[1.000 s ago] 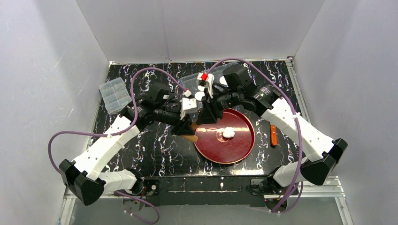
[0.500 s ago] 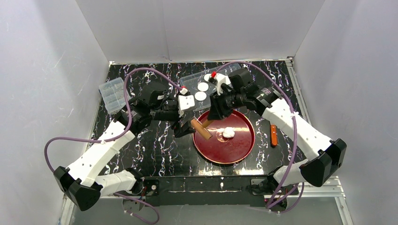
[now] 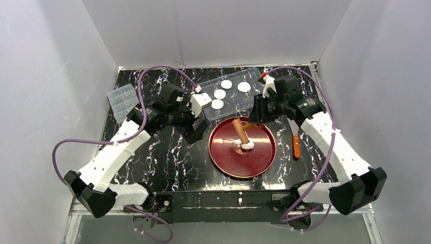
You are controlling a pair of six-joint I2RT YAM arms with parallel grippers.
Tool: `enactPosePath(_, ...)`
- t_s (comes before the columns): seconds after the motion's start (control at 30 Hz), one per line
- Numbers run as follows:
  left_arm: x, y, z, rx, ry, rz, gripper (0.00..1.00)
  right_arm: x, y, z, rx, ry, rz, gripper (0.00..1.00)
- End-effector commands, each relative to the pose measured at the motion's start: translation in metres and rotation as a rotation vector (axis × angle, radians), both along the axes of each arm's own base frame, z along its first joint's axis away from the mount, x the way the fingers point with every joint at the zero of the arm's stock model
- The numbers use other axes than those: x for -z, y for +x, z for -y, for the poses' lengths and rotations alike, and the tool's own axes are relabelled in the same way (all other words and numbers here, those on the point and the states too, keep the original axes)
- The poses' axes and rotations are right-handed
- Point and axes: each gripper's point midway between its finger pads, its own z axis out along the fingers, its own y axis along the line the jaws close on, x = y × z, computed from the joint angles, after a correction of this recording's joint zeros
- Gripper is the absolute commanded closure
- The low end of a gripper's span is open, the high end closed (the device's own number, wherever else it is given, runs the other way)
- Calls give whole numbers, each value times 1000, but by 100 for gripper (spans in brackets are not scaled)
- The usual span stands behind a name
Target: Roll out the dumpling wrappers from the dough
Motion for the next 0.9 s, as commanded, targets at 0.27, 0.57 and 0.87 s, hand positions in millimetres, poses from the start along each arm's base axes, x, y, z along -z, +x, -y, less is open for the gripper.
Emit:
enactPosePath(0.27, 110, 21, -6, -339, 102, -200, 18, 38, 3, 21, 127, -49, -83, 99)
enactPosePath(0.57, 165, 63, 19, -455, 51, -172, 22, 53, 19, 43, 200, -231, -125, 99)
enactPosePath(0.87, 216, 64, 31, -556, 87, -302, 30, 87, 32, 43, 206, -290, -166, 99)
